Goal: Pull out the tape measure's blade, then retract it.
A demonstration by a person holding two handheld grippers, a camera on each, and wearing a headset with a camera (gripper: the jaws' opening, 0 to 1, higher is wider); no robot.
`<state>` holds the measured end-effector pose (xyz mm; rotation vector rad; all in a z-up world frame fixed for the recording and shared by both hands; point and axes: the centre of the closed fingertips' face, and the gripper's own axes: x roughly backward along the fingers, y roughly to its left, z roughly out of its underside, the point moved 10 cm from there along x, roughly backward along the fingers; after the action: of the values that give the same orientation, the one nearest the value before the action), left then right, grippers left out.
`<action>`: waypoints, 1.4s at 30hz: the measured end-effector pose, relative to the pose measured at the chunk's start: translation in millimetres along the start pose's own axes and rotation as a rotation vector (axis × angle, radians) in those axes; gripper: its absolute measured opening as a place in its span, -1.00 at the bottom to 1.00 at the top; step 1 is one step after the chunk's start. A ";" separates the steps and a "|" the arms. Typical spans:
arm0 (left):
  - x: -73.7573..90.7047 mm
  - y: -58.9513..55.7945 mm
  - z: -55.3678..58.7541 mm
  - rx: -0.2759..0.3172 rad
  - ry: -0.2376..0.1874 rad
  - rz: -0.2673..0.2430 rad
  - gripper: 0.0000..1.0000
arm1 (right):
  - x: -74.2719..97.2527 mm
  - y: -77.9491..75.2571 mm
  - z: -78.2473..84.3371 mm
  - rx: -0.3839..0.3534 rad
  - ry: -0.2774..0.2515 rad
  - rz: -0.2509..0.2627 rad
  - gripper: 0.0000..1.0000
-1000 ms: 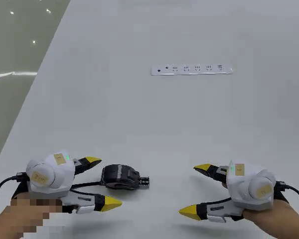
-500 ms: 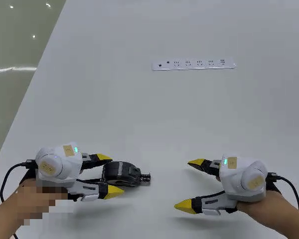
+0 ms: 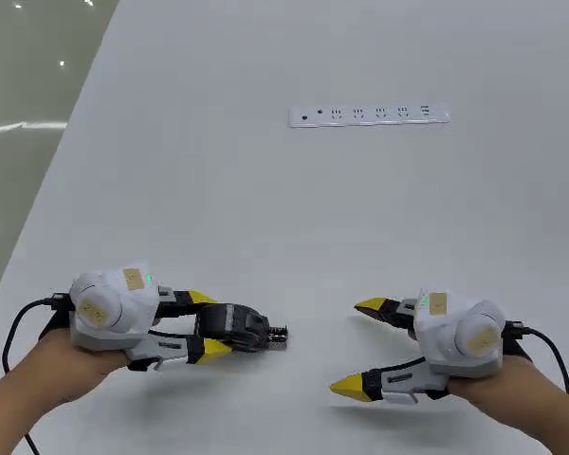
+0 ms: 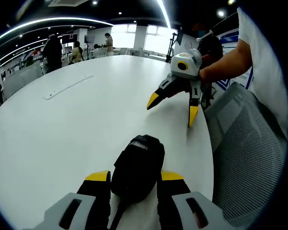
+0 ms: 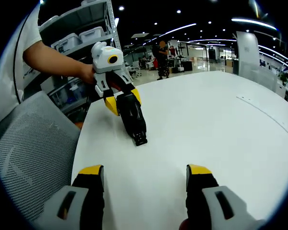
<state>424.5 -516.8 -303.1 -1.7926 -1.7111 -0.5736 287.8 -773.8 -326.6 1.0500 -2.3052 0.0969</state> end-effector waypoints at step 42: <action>-2.5 4.7 -5.0 -0.089 0.082 0.040 -0.37 | -62.2 -3.6 -21.4 0.157 -0.051 -0.090 -0.19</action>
<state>429.4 -522.0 -301.6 -1.8348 -1.6137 -0.7059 332.5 -728.5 -343.8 1.2464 -2.3225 0.2206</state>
